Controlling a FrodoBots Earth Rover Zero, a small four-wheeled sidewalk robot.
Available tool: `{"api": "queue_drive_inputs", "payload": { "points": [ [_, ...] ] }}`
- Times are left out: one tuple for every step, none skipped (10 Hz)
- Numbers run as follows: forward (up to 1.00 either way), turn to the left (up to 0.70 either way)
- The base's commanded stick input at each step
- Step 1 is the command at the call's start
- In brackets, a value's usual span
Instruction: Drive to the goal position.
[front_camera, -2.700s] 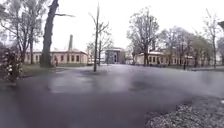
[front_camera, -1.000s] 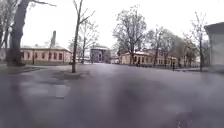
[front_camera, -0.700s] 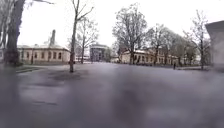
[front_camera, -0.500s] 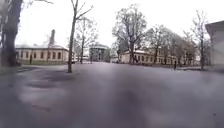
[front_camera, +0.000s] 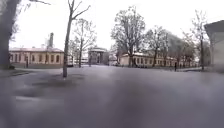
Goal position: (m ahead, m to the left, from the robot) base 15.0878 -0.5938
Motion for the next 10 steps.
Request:
{"api": "queue_drive_inputs", "payload": {
  "points": [
    [1.0, 0.0],
    [1.0, 0.0],
    [1.0, 0.0],
    [1.0, 0.0],
    [1.0, 0.0],
    [1.0, 0.0],
    [1.0, 0.0],
    [1.0, 0.0],
    [1.0, 0.0],
    [1.0, 0.0]
  ]
}}
